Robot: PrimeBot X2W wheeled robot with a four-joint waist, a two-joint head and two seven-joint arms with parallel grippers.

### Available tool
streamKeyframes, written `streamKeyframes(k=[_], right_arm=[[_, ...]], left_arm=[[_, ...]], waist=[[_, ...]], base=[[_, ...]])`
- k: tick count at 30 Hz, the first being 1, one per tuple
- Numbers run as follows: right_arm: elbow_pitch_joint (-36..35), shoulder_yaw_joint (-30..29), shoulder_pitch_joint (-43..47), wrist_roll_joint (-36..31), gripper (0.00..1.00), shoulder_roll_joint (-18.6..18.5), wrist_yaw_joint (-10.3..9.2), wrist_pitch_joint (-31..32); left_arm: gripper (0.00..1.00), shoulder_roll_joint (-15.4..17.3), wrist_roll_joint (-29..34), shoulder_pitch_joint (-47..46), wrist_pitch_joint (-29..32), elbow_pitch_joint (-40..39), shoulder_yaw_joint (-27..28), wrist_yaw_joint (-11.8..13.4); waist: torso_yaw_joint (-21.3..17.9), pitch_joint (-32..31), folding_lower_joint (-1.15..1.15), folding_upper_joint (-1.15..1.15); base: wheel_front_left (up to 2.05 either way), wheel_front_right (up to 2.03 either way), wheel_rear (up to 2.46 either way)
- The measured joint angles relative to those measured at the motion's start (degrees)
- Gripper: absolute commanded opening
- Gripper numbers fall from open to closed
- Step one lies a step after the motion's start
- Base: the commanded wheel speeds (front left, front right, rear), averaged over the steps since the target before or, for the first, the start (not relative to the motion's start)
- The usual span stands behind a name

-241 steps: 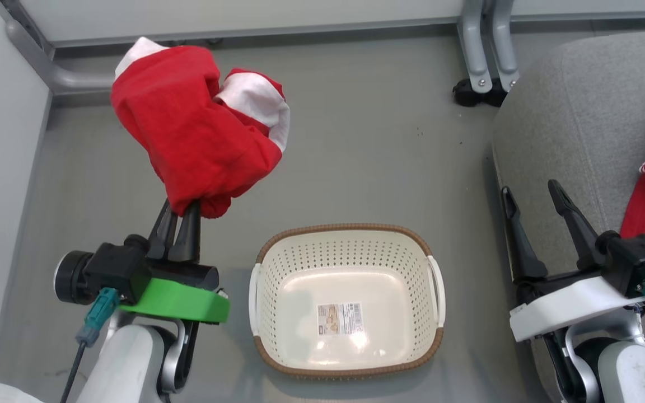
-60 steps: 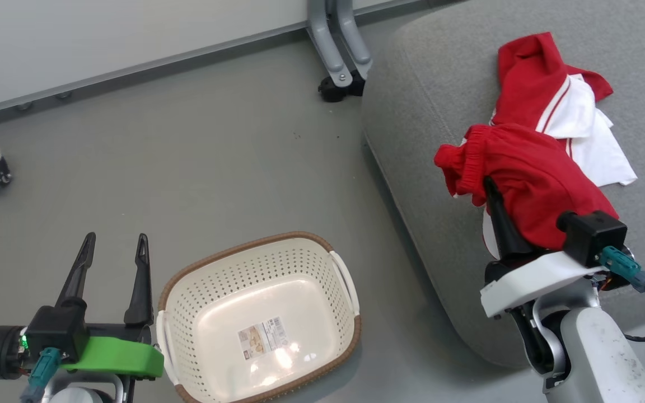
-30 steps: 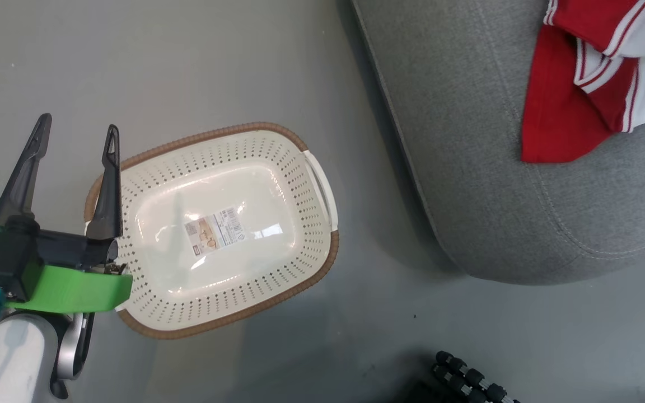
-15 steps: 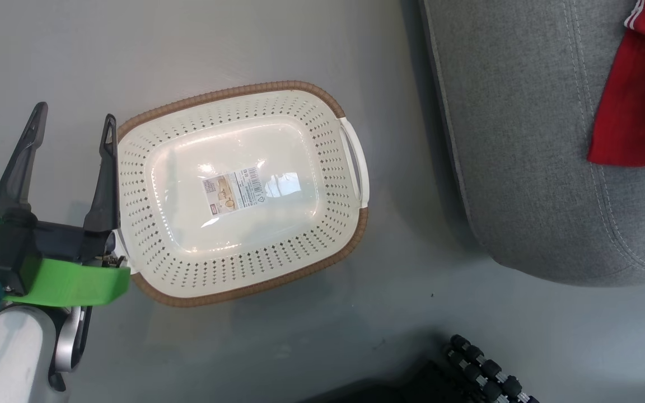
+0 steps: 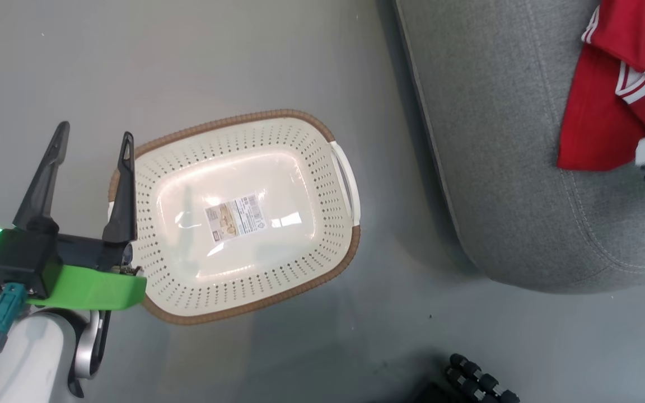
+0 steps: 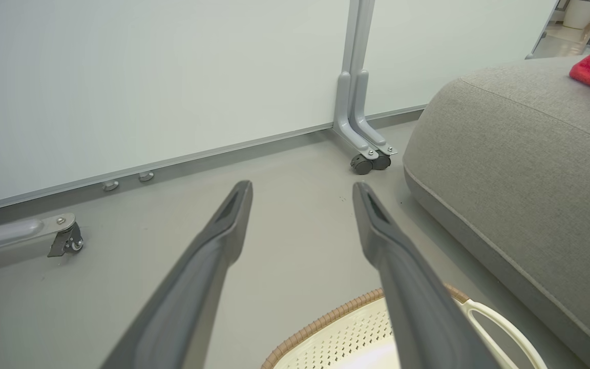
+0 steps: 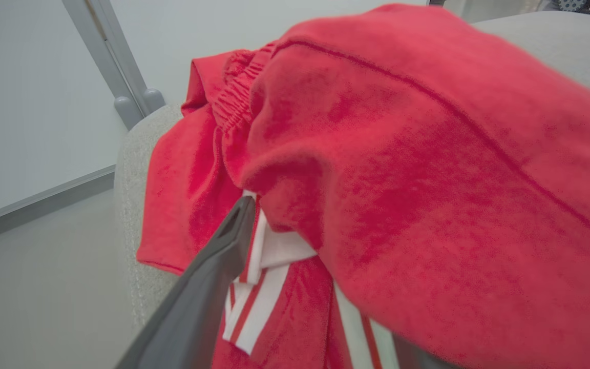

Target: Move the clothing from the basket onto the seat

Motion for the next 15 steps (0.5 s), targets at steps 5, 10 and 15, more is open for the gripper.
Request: streamKeyframes(k=[5,10,15], right_arm=[[-5.52,-1.11,6.18,-2.29,1.0,2.88,0.0,-0.04],[-11.96,-0.96,12.72,-4.23,1.0,5.82,0.0,-0.04],[-17.93,1.16,18.9,-6.69,1.0,8.64,0.0,-0.04]], left_arm=[[1.0,-1.48,-0.59,0.93,-0.82,2.0,-0.52,0.24],[1.0,-2.55,-0.96,1.92,-1.74,4.22,-0.6,0.83],[1.0,-3.86,-1.76,3.66,-2.41,6.7,-0.18,1.59]], waist=[[0.02,-3.18,0.0,0.0],[0.28,-6.91,0.0,0.0],[0.92,-10.83,0.0,0.0]], base=[[0.0,0.0,0.0],[0.0,0.0,0.0],[0.0,0.0,0.0]])
